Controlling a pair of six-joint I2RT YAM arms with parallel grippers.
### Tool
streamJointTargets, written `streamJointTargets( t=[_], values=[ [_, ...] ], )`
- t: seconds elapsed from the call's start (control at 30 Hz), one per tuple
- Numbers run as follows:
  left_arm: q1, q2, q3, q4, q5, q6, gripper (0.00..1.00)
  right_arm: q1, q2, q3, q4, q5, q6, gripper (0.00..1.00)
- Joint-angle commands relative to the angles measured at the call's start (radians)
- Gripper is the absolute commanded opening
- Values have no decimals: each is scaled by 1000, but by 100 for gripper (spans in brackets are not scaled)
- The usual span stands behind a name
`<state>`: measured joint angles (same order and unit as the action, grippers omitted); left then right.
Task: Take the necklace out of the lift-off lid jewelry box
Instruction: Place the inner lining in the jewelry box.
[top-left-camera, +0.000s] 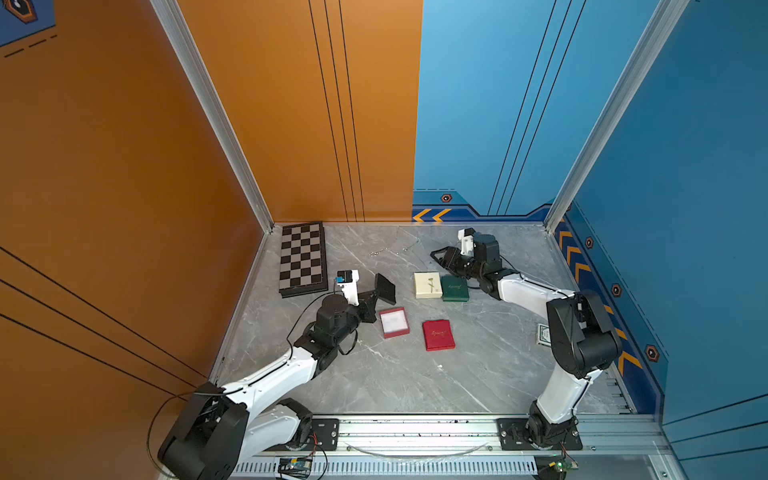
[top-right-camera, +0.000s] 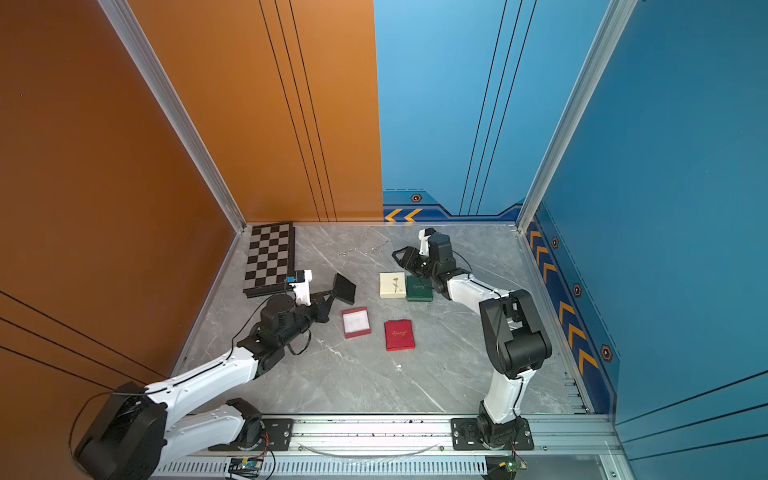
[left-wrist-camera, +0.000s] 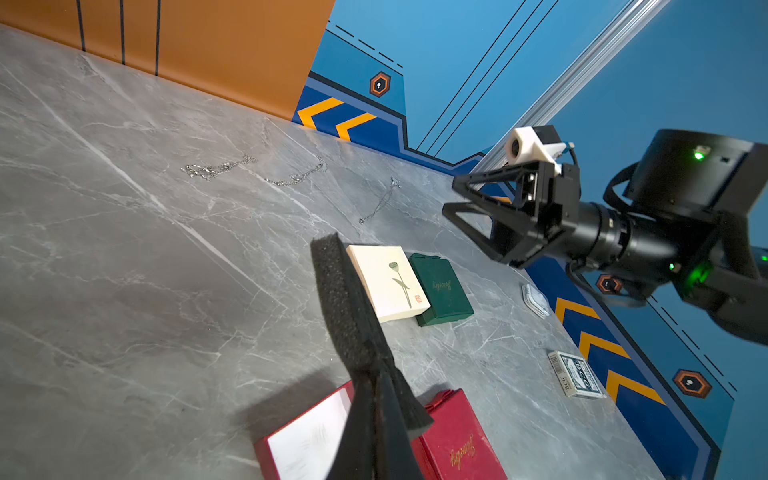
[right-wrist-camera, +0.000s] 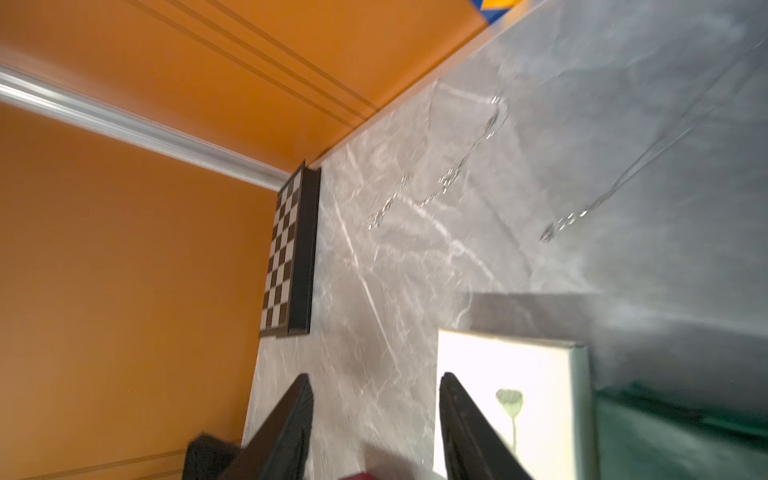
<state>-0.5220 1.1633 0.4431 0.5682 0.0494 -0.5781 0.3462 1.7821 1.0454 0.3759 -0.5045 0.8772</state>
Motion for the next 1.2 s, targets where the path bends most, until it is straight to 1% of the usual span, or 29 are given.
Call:
streamJointTargets(
  t=[0.0,0.1,0.3,0.43,0.57,0.8,0.87,0.97,1.17],
  values=[
    [-20,46,34,142,-61,-19,0,46,-33,-82,229,-27,144,58],
    [-34,88,38,202,-65,-31,0,93,-15,-119,317,-32,206,60],
    [-48,135,65,240,-53,-35,0,144,49,-146,499,-46,318,60],
    [-52,147,70,269,-45,-37,0,166,77,-152,535,-40,342,60],
    [-50,151,78,270,-45,-32,0,178,97,-169,608,-49,385,60],
    [-52,177,86,290,-29,-42,0,217,94,-181,655,-50,414,58],
    [-51,184,86,294,-27,-44,0,224,93,-183,667,-52,420,55],
    [-50,189,86,295,-26,-45,0,227,85,-188,686,-51,432,46],
    [-51,190,76,294,-39,-45,0,231,58,-210,679,-44,425,23]
  ],
)
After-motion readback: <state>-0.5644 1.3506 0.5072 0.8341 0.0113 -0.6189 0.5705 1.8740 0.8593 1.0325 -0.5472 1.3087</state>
